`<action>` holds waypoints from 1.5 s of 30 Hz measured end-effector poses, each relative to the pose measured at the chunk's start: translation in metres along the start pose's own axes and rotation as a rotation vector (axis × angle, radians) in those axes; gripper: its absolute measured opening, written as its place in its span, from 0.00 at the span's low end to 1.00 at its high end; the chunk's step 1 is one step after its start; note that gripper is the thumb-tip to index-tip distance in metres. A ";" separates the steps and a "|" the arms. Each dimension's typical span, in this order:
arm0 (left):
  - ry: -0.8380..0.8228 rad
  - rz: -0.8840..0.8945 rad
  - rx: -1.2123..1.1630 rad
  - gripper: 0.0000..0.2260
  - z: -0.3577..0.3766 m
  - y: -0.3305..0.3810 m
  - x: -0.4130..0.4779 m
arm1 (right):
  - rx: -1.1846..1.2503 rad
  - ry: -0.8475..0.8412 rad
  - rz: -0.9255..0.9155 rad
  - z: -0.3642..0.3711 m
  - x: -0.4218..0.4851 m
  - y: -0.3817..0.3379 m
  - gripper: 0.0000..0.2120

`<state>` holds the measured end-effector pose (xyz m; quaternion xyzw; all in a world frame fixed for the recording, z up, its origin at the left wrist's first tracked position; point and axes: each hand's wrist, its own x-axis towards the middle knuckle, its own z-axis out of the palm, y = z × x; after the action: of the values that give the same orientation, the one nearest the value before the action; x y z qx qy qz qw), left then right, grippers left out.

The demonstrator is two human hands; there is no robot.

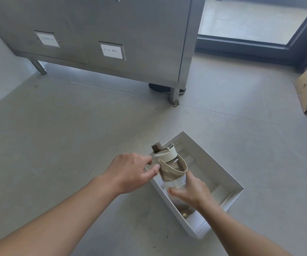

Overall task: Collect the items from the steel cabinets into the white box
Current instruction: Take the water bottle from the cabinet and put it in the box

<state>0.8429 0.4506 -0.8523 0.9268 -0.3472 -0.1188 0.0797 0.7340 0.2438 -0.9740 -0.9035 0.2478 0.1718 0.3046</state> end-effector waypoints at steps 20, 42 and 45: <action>0.188 0.043 -0.013 0.24 -0.027 0.030 0.036 | 0.030 0.297 -0.110 -0.098 -0.013 -0.019 0.33; 0.206 0.104 0.139 0.27 -0.065 0.090 0.054 | -0.201 0.435 -0.265 -0.190 -0.075 -0.024 0.27; 0.196 0.140 0.127 0.24 -0.109 0.105 0.041 | -0.164 0.416 -0.256 -0.220 -0.096 -0.044 0.29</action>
<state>0.8372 0.3524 -0.7303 0.9107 -0.4082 0.0002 0.0625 0.7151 0.1672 -0.7433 -0.9651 0.1741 -0.0379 0.1919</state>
